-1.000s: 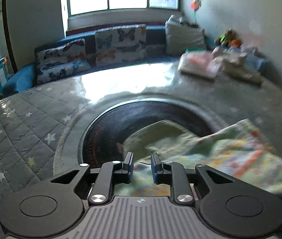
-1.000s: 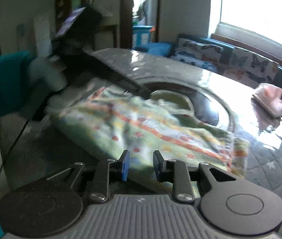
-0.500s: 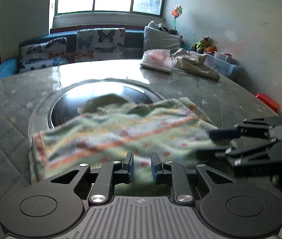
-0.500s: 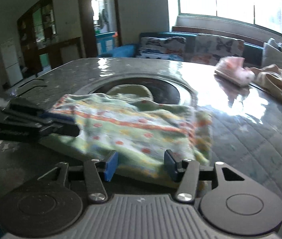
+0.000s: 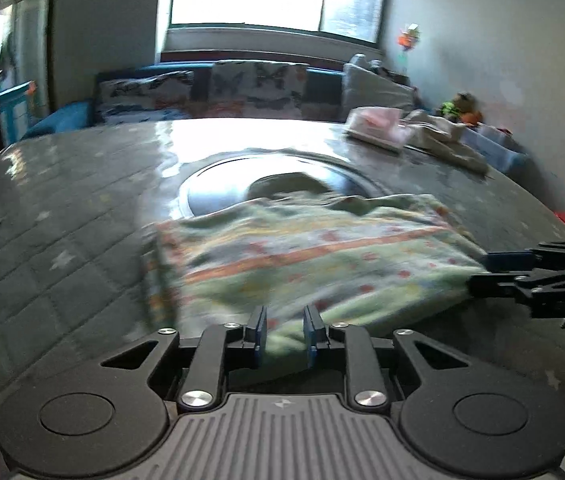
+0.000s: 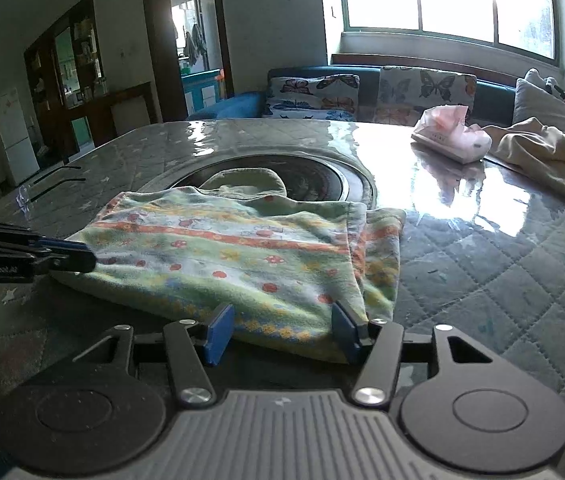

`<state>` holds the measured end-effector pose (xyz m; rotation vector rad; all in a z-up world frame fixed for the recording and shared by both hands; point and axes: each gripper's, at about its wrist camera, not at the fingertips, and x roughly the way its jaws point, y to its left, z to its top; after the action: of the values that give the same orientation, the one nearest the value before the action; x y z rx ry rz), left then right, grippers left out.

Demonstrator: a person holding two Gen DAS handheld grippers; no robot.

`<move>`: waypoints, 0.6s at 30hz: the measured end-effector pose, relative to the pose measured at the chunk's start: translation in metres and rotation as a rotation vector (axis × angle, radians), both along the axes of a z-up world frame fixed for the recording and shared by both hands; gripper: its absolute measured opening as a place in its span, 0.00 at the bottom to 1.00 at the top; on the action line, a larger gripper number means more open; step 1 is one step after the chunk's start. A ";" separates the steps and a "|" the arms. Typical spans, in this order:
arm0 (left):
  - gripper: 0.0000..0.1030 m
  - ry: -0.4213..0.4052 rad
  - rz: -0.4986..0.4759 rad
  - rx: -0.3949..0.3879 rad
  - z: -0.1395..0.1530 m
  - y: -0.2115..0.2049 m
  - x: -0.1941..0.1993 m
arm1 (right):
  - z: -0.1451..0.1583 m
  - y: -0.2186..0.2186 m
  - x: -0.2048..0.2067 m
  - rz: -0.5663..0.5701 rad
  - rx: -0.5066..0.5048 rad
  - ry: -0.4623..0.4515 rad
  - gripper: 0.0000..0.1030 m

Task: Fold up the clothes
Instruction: 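Withdraw both open grippers from the folded shirt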

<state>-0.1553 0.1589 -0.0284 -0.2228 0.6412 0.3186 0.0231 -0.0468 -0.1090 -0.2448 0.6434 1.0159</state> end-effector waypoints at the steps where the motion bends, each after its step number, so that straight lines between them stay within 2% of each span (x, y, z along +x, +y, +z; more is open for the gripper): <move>1: 0.24 0.001 0.016 -0.001 -0.001 0.003 -0.005 | 0.000 0.000 0.000 0.001 0.000 -0.001 0.54; 5: 0.23 0.000 0.043 0.003 -0.002 0.012 -0.022 | 0.001 0.000 -0.001 0.000 -0.001 -0.006 0.55; 8: 0.23 0.007 0.054 0.039 0.003 0.009 -0.025 | 0.005 0.001 -0.004 -0.011 -0.002 -0.031 0.63; 11: 0.23 -0.015 0.048 0.009 0.010 0.009 -0.026 | 0.014 0.001 -0.005 -0.011 0.017 -0.048 0.69; 14: 0.23 -0.033 0.031 0.000 0.014 0.006 -0.019 | 0.017 0.009 -0.004 0.000 0.019 -0.065 0.73; 16: 0.24 -0.031 0.016 -0.005 0.013 0.005 -0.010 | 0.017 0.017 -0.003 0.008 0.019 -0.073 0.82; 18: 0.24 -0.013 0.009 -0.009 0.008 0.004 -0.002 | 0.015 0.024 -0.003 0.018 0.020 -0.078 0.82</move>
<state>-0.1574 0.1632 -0.0204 -0.2361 0.6285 0.3230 0.0198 -0.0224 -0.0938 -0.2717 0.5609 1.0249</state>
